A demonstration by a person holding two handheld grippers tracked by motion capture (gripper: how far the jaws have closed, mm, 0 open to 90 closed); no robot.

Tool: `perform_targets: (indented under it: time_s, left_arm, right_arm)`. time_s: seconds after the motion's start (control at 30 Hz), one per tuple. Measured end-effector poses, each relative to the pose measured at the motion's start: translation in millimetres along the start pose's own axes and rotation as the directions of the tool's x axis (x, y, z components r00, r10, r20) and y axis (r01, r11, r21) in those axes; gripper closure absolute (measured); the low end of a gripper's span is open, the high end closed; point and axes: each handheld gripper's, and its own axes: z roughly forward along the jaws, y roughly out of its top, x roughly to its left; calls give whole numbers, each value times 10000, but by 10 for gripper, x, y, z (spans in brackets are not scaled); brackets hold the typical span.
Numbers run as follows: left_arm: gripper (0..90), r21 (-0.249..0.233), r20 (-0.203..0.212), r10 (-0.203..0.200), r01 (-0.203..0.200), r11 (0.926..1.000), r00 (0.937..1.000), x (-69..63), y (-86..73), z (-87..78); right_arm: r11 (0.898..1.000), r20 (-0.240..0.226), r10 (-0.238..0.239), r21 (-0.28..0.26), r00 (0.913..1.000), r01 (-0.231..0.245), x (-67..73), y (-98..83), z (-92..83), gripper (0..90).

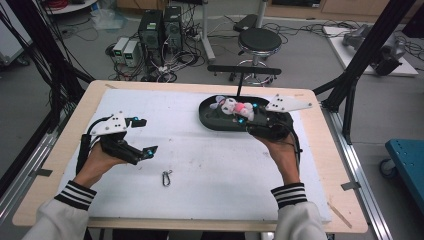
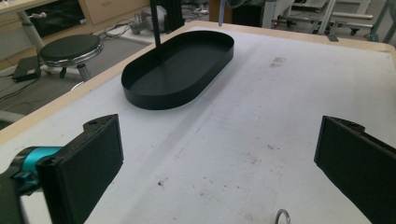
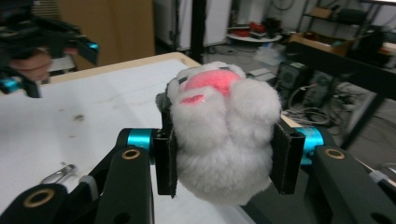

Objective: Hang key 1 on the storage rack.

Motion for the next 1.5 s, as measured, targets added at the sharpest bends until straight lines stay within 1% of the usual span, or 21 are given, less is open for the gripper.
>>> perform_targets:
  time_s: [0.07, 0.17, 0.2, 0.27, 0.3, 0.37, 0.47, 0.53, 0.6, 0.67, 0.73, 0.87, 1.03, 1.07, 1.13, 1.2, 1.23, 1.33, 1.37, 1.43, 1.5]
  left_arm:
    - [17, -124, -52, -45, 45, 9999, 10000, 0, -13, -33]
    - [17, -194, -131, -70, 67, 9998, 9999, 13, -34, -80]
    - [17, -279, -185, -90, 85, 9996, 9998, 19, -45, -98]
    - [17, -351, -261, -159, 150, 9993, 9995, 32, -68, -124]
    - [17, -358, -309, -191, 180, 9992, 9993, 39, -79, -138]
    - [17, -372, -341, -222, 210, 9991, 9992, 53, -98, -165]
    - [17, -479, -410, -264, 245, 9986, 9988, 68, -122, -200]
    - [17, -495, -443, -268, 246, 9985, 9987, 74, -140, -222]
    - [17, -485, -484, -293, 270, 9985, 9984, 85, -159, -230]
    - [17, -431, -451, -360, 341, 9985, 9983, 101, -172, -233]
    - [17, -511, -437, -358, 336, 9981, 9984, 110, -179, -240]
    - [17, -644, -440, -382, 353, 9973, 9983, 117, -194, -262]
    - [17, -735, -456, -472, 438, 9963, 9978, 135, -210, -305]
    - [17, -792, -465, -504, 467, 9958, 9976, 140, -212, -316]
    - [17, -879, -481, -544, 500, 9949, 9974, 146, -213, -333]
    - [17, -914, -488, -531, 485, 9946, 9974, 147, -216, -346]
    - [17, -933, -482, -554, 507, 9943, 9973, 145, -218, -351]
    - [17, -935, -442, -590, 547, 9941, 9973, 143, -227, -356]
    - [17, -904, -435, -597, 556, 9944, 9973, 142, -229, -353]
    - [17, -899, -395, -583, 545, 9945, 9975, 138, -229, -352]
    - [17, -916, -385, -555, 518, 9945, 9977, 133, -227, -358]
  right_arm:
    - [10000, 281, 32, -75, 9996, -30, -18, -1, -28, 538]
    - [9996, 932, 35, -290, 9956, -7, -43, 5, -78, 538]
    - [9993, 1145, 174, -342, 9933, -136, -49, 5, -98, 538]
    - [9984, 1488, 291, -521, 9884, -215, -78, 2, -129, 538]
    - [9981, 1630, 268, -600, 9863, -172, -98, -1, -139, 538]
    - [9973, 1836, 390, -690, 9822, -267, -133, -12, -156, 538]
    - [9961, 2268, 598, -766, 9721, -434, -182, -27, -174, 538]
    - [9940, 2420, 822, -905, 9668, -619, -215, -34, -186, 538]
    - [9931, 2546, 954, -902, 9623, -746, -253, -33, -190, 538]
    - [9942, 2739, 922, -784, 9573, -733, -289, -21, -187, 538]
    - [9945, 2925, 906, -771, 9520, -710, -330, 1, -188, 538]
    - [9924, 3290, 1111, -869, 9378, -871, -408, 40, -207, 538]
    - [9926, 3545, 1130, -815, 9282, -897, -496, 91, -218, 538]
    - [9930, 3637, 1120, -768, 9248, -900, -512, 103, -217, 538]
    - [9912, 3742, 1229, -926, 9192, -948, -537, 116, -213, 538]
    - [9892, 3755, 1364, -1017, 9167, -1055, -564, 131, -205, 538]
    - [9895, 3847, 1350, -995, 9131, -1044, -573, 141, -197, 538]
    - [9900, 3945, 1313, -996, 9095, -997, -609, 174, -178, 538]
    - [9893, 3993, 1363, -1029, 9066, -1035, -622, 193, -166, 538]
    - [9872, 3965, 1485, -1138, 9060, -1120, -654, 214, -145, 538]
    - [9872, 3997, 1509, -1094, 9041, -1163, -679, 232, -124, 538]
